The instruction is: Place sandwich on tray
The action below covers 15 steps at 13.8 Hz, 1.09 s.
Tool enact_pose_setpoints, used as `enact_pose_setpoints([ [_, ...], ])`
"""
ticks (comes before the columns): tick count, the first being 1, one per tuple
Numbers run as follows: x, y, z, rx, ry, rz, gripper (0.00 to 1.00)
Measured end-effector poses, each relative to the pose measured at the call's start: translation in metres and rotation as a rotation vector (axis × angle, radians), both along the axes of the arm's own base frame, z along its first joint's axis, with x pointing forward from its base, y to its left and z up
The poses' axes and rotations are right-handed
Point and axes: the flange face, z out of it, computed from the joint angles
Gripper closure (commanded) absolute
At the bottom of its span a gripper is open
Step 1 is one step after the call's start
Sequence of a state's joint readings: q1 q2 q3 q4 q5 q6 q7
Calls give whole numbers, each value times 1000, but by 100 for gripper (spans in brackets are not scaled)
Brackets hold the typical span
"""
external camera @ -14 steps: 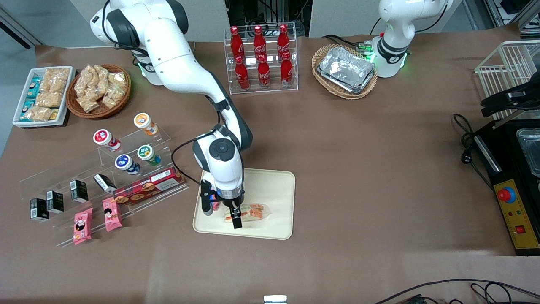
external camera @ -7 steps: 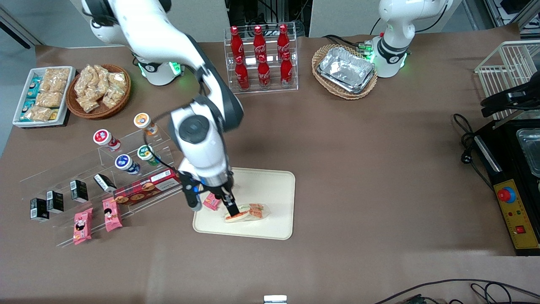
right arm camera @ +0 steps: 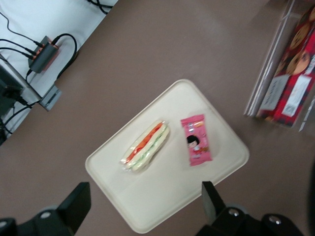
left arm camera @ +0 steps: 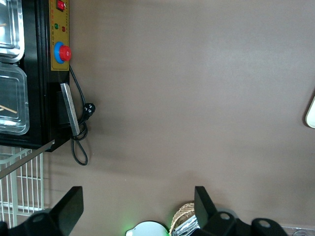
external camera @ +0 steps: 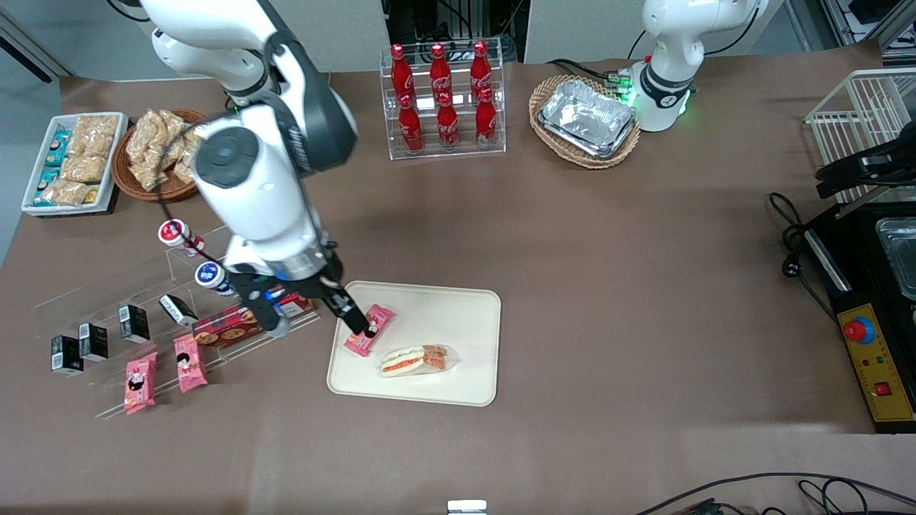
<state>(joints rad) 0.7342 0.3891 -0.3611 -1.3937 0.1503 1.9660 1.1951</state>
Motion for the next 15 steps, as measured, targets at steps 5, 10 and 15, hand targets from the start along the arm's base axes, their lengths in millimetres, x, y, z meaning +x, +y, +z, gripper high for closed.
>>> enact_pose_setpoints([
  [5, 1, -132, 60, -62, 58, 279, 0],
  [10, -22, -218, 100, -166, 53, 476, 0],
  [15, -36, -310, 102, -190, 66, 558, 0],
])
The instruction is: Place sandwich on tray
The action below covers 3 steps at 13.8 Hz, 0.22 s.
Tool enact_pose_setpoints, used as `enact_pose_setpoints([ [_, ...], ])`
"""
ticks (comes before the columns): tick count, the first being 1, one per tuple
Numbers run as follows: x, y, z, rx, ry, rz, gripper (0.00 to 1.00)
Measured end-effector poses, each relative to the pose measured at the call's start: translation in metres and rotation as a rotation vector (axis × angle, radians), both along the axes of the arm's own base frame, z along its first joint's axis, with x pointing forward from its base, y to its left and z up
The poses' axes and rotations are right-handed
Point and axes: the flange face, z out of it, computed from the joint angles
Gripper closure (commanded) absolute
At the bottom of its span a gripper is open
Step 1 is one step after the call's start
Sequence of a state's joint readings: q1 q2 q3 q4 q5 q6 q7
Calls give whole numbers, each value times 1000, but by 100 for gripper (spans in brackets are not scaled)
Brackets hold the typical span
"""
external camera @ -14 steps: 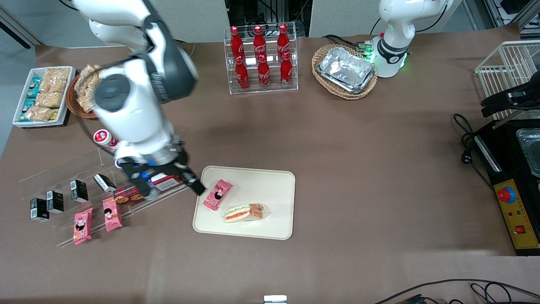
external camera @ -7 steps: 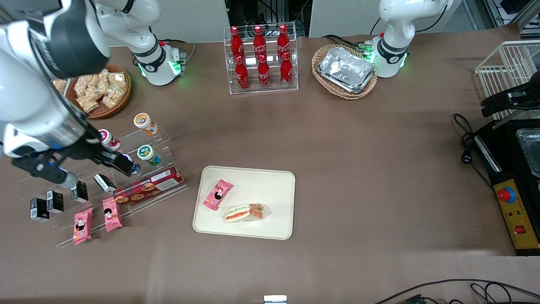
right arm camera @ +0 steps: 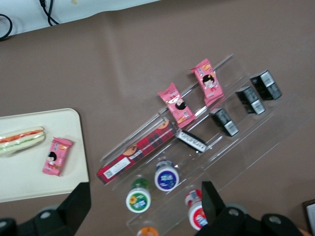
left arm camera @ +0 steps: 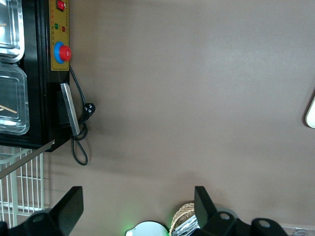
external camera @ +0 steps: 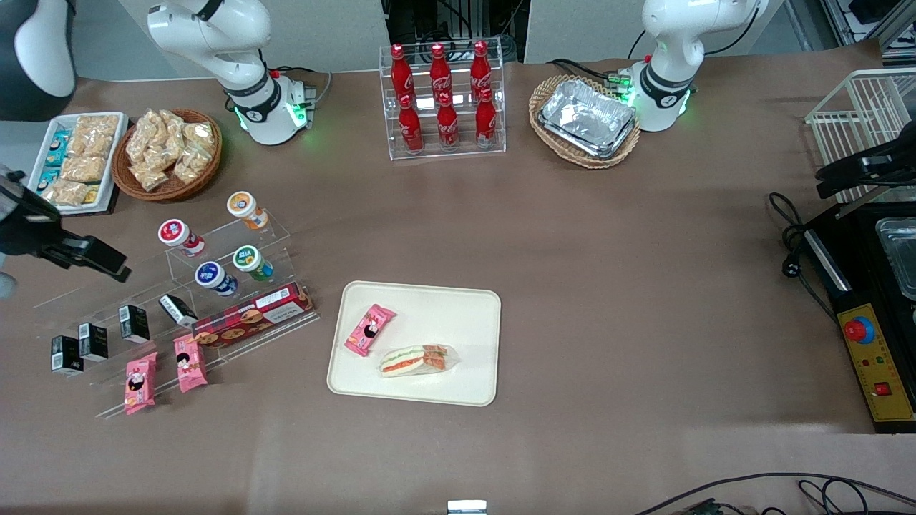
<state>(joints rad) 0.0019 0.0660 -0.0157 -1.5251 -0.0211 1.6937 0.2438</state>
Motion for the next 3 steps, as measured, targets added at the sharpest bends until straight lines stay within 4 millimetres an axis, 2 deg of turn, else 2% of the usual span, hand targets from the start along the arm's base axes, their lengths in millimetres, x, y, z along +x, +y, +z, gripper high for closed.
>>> enact_pose_setpoints([
  [3, -4, -17, 7, -32, -10, 56, 0],
])
